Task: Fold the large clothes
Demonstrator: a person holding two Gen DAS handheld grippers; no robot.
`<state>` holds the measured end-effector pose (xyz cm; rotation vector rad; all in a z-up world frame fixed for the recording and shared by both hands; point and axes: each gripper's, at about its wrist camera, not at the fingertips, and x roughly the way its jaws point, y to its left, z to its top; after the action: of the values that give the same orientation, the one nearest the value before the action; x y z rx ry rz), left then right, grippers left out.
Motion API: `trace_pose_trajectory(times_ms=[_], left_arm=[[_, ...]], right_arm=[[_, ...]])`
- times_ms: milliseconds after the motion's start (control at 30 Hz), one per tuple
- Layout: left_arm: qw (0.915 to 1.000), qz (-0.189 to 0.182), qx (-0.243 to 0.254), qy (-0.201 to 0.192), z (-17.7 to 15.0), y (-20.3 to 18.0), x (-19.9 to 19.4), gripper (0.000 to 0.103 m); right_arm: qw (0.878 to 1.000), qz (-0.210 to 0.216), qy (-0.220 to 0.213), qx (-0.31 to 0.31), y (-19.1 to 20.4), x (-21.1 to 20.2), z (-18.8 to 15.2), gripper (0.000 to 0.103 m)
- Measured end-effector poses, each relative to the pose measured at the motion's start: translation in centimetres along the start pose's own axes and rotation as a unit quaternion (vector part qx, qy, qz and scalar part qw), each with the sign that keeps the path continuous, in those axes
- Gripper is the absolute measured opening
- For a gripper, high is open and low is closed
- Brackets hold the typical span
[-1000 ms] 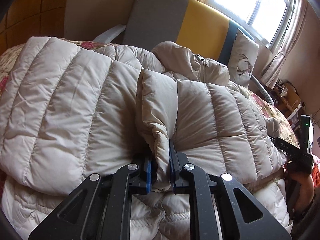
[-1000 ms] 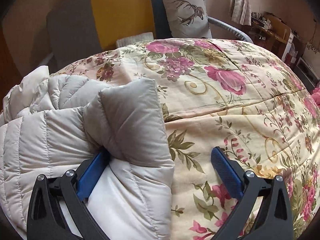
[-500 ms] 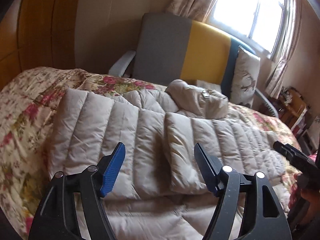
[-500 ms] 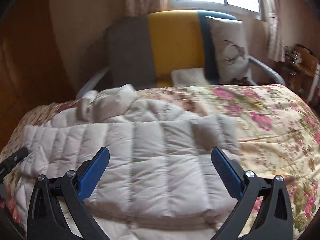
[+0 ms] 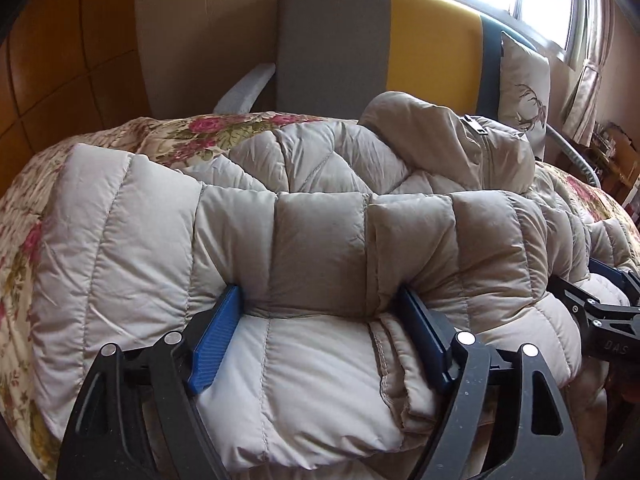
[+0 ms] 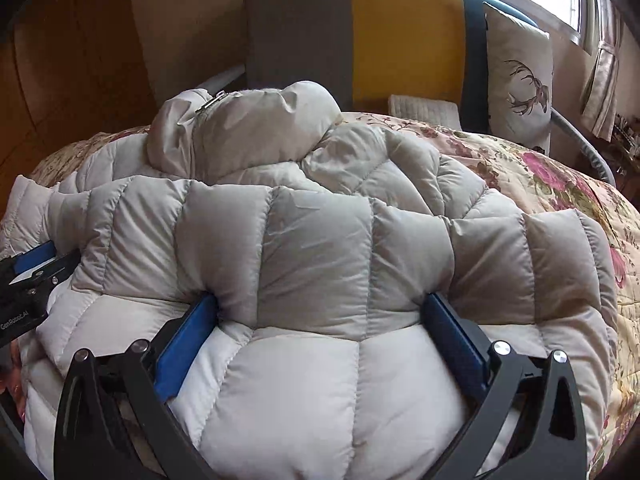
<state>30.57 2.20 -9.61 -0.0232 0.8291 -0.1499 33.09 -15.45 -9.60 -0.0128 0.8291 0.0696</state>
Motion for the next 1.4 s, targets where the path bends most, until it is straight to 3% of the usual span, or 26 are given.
trace_pose_trajectory(times_ms=[100, 167, 300, 400, 467, 500, 533, 600, 633, 667, 733, 800, 833, 867, 967, 1033, 1133, 1267, 1400], left_arm=[[1.0, -0.006, -0.001, -0.006, -0.5, 0.4, -1.7, 0.083], [1.0, 0.003, -0.004, -0.005, -0.7, 0.5, -3.1, 0.092], [0.9981, 0.015, -0.044, -0.04, -2.4, 2.8, -7.7, 0.092], [0.9874, 0.021, -0.127, -0.092, -4.1, 5.9, -11.5, 0.092], [0.9744, 0.01, -0.19, -0.119, -5.0, 8.2, -13.6, 0.092], [0.9647, 0.004, -0.224, -0.139, -5.5, 9.4, -14.6, 0.092], [0.9478, -0.011, -0.267, -0.174, -6.3, 10.9, -15.9, 0.092], [0.911, -0.014, -0.34, -0.233, -7.9, 13.1, -17.7, 0.094], [0.888, -0.006, -0.379, -0.261, -8.6, 14.3, -18.6, 0.094], [0.8728, 0.006, -0.403, -0.276, -9.1, 15.2, -19.3, 0.094], [0.8477, 0.021, -0.444, -0.29, -9.9, 17.3, -20.5, 0.094], [0.8368, 0.018, -0.467, -0.285, -10.6, 19.0, -21.3, 0.094], [0.8391, 0.015, -0.468, -0.277, -10.9, 19.6, -21.5, 0.094], [0.847, 0.009, -0.463, -0.26, -11.1, 19.9, -21.6, 0.094], [0.8943, -0.041, -0.412, -0.169, -12.1, 20.3, -21.3, 0.094], [0.918, -0.072, -0.374, -0.112, -13.5, 19.7, -21.0, 0.094], [0.9305, -0.09, -0.348, -0.069, -16.6, 19.2, -21.3, 0.094], [0.9365, -0.13, -0.324, -0.03, -20.2, 18.8, -21.8, 0.094], [0.9523, -0.158, -0.261, -0.002, -22.5, 17.4, -22.4, 0.094]], right_arm=[[1.0, 0.013, 0.003, 0.008, -0.5, -0.4, -0.1, 0.101], [1.0, 0.021, 0.013, 0.015, -1.1, -1.3, 0.2, 0.101], [0.996, 0.062, 0.018, 0.054, -2.7, -5.7, -0.3, 0.101], [0.993, 0.086, -0.001, 0.079, -4.1, -9.5, -1.8, 0.101], [0.993, 0.088, -0.007, 0.075, -5.0, -11.6, -3.1, 0.101], [0.994, 0.085, -0.011, 0.074, -5.4, -12.6, -3.9, 0.101], [0.994, 0.082, -0.014, 0.075, -6.1, -13.5, -4.6, 0.101], [0.992, 0.083, -0.021, 0.089, -7.6, -15.2, -6.3, 0.101], [0.991, 0.083, -0.025, 0.101, -8.6, -16.0, -7.2, 0.101], [0.99, 0.082, -0.028, 0.112, -9.3, -16.8, -8.2, 0.101], [0.987, 0.078, -0.033, 0.135, -10.9, -18.2, -10.0, 0.101], [0.985, 0.065, -0.027, 0.156, -12.6, -19.1, -11.6, 0.101], [0.984, 0.063, -0.023, 0.165, -13.3, -19.6, -12.4, 0.101], [0.982, 0.065, -0.017, 0.177, -14.0, -19.8, -13.1, 0.101], [0.972, 0.077, 0.003, 0.223, -16.8, -20.0, -15.5, 0.1], [0.965, 0.087, 0.011, 0.248, -18.2, -20.0, -16.9, 0.094], [0.958, 0.101, 0.015, 0.268, -19.4, -20.5, -18.7, 0.083], [0.957, 0.146, 0.001, 0.252, -19.3, -21.4, -20.1, 0.083], [0.954, 0.187, 0.005, 0.236, -18.5, -21.8, -21.7, 0.083]])
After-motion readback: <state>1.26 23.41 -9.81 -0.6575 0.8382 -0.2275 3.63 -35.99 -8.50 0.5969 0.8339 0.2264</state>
